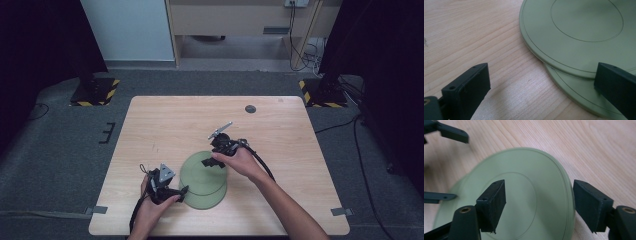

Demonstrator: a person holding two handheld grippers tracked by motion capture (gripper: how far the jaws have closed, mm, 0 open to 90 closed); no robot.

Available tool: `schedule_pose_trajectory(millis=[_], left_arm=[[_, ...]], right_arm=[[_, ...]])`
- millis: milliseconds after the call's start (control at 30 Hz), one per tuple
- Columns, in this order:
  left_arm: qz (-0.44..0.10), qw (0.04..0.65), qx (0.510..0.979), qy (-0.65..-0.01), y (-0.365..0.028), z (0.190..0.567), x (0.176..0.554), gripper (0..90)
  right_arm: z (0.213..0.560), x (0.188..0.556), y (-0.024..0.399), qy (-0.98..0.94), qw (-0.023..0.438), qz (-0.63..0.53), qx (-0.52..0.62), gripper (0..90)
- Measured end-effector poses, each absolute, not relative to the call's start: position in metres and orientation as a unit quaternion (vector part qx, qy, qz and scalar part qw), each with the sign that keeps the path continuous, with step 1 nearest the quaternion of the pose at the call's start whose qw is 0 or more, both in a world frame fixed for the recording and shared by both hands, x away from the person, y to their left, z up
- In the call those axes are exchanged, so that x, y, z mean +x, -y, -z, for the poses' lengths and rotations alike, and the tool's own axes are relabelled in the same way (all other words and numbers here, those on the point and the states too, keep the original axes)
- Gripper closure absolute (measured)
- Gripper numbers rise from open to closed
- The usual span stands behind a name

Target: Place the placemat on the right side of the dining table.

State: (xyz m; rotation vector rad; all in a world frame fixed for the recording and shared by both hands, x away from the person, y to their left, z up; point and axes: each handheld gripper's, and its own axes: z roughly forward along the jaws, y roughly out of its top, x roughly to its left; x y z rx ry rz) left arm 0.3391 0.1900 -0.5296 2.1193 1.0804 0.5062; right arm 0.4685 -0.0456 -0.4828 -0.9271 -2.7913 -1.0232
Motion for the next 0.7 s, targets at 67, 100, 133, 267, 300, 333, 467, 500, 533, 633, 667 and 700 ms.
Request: schedule_pose_trajectory(millis=[67, 100, 133, 267, 300, 333, 467, 500, 533, 633, 667, 700], left_arm=[[-0.195, 0.347, 0.817, -0.417, -0.190, 0.530, 0.339, 0.0], [-0.195, 0.347, 0.817, -0.417, -0.190, 0.530, 0.339, 0.0], [-0.195, 0.347, 0.817, -0.417, -0.190, 0.530, 0.339, 0.0], [-0.194, 0.347, 0.817, -0.417, -0.190, 0.530, 0.339, 0.0], [-0.194, 0.347, 0.817, -0.417, -0.190, 0.530, 0.339, 0.0], [-0.194, 0.347, 0.817, -0.418, -0.190, 0.530, 0.339, 0.0], [-0.193, 0.348, 0.817, -0.417, -0.191, 0.530, 0.339, 0.0], [-0.193, 0.348, 0.817, -0.417, -0.191, 0.530, 0.339, 0.0], [-0.194, 0.348, 0.817, -0.417, -0.191, 0.530, 0.339, 0.0], [-0.197, 0.346, 0.817, -0.416, -0.190, 0.530, 0.339, 0.1], [-0.198, 0.346, 0.817, -0.416, -0.190, 0.530, 0.339, 0.1], [-0.197, 0.347, 0.817, -0.416, -0.190, 0.530, 0.339, 0.1]], right_arm=[[0.475, 0.465, 0.046, 0.895, 0.013, 0.338, -0.290, 31.2], [0.471, 0.463, 0.046, 0.894, 0.014, 0.343, -0.287, 32.6], [0.467, 0.461, 0.046, 0.893, 0.016, 0.351, -0.282, 34.0], [0.457, 0.453, 0.046, 0.892, 0.034, 0.365, -0.264, 40.1], [0.457, 0.453, 0.046, 0.892, 0.034, 0.365, -0.264, 40.1], [0.458, 0.453, 0.046, 0.896, 0.034, 0.360, -0.259, 41.4], [0.468, 0.457, 0.056, 0.898, 0.031, 0.351, -0.264, 51.7], [0.469, 0.459, 0.057, 0.899, 0.029, 0.349, -0.264, 53.4], [0.471, 0.460, 0.058, 0.902, 0.027, 0.341, -0.265, 55.1], [0.476, 0.463, 0.060, 0.908, 0.025, 0.328, -0.259, 57.2], [0.477, 0.464, 0.062, 0.907, 0.022, 0.329, -0.260, 62.8], [0.477, 0.466, 0.063, 0.903, 0.031, 0.338, -0.264, 64.7]])
